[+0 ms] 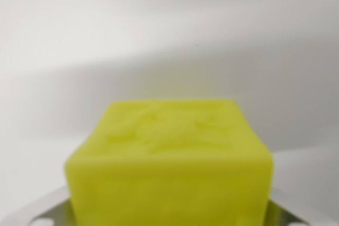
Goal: Pick yellow cube
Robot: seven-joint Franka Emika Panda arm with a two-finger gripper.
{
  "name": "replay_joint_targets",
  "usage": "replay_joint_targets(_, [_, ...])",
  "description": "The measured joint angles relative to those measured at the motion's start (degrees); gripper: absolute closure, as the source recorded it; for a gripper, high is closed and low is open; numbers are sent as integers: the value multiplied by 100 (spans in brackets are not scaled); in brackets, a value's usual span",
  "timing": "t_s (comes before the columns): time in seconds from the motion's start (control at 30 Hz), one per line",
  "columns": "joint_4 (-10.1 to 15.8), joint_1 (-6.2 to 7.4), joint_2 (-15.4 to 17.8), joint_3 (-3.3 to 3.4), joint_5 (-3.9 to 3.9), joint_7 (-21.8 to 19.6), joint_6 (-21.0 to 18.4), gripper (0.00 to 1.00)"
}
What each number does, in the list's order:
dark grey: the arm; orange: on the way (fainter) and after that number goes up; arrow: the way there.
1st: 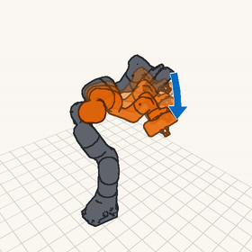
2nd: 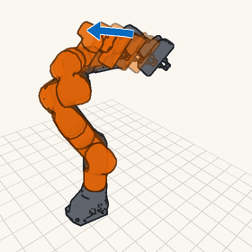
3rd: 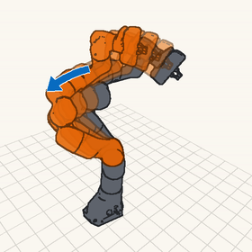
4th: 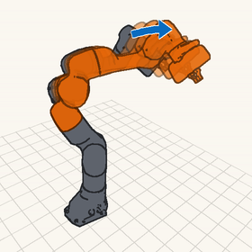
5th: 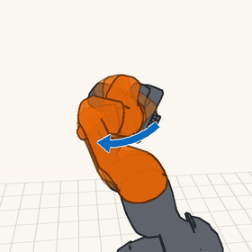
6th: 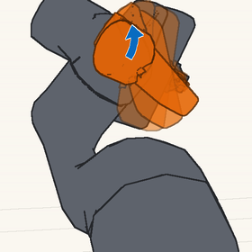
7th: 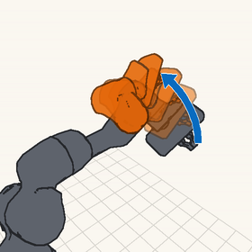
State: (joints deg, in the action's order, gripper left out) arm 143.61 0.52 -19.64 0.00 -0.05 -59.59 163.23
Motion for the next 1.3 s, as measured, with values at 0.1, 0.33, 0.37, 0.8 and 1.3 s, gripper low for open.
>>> replay_joint_targets(0.1, [19,0,84,0,0,0,-69,100])
replay_joint_targets(0.33, [55,0,284,0,0,0,-230,100])
replay_joint_targets(0.37, [59,0,313,0,0,0,-253,100])
replay_joint_targets(0.8, [109,0,673,0,1,0,-566,100])
replay_joint_targets(1.3, [136,0,1075,0,1,0,-939,100])
